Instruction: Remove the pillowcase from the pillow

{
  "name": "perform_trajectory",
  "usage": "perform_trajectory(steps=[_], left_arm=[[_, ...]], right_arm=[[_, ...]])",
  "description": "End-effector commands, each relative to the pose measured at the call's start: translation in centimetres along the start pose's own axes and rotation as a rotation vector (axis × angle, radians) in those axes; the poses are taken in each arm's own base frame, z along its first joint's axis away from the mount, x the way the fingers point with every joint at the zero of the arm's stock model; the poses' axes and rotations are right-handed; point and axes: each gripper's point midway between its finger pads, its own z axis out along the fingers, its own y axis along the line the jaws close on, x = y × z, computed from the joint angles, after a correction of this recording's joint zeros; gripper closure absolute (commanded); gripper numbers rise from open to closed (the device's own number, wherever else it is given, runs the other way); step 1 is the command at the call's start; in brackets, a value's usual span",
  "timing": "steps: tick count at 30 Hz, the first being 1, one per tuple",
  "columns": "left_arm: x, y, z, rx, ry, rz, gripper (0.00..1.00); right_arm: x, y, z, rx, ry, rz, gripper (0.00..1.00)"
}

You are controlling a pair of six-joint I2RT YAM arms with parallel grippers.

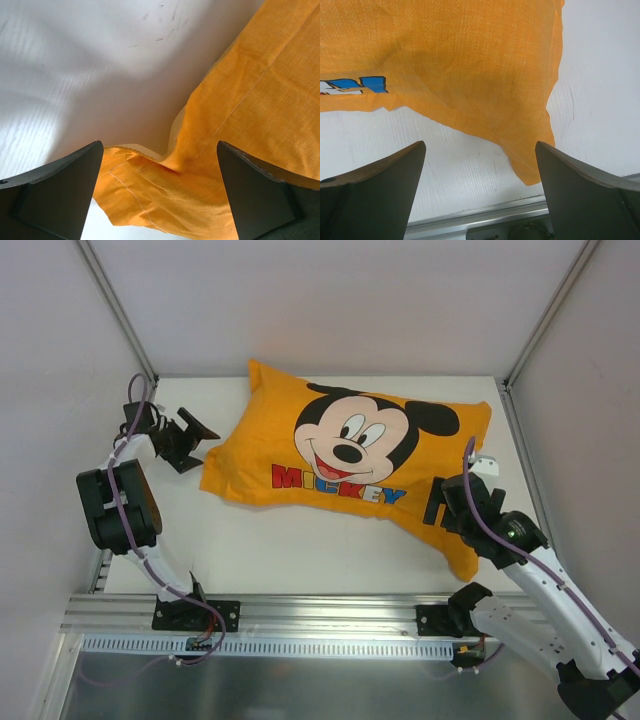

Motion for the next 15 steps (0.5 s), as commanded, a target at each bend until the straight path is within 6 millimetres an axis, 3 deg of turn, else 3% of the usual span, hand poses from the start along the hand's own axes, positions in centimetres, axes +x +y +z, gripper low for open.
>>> perform_trajectory(steps=[1,5,9,15], left_arm=[[-0.7,-1.6,0.4,0.122,-0.004,0.078,0.01],[1.9,-1.8,2.1,0.197,0.109,0.069,0.02],[5.1,-3.9,2.5,0.237,0.171,0.114,0.05],[8.5,-3.5,1.3,0.172,0.152,0.135,0.03]], right_arm=[[-0.1,0.1,-0.4,-0.014,-0.002,0.01,0.04],[0.3,0.7,0.0,-0.034,0.013,0.011,0.04],[0.6,1.0,0.1,-0.042,0.032,0.019,0.04],[0.9,0.7,0.0,-0.038,0.032,0.02,0.04]])
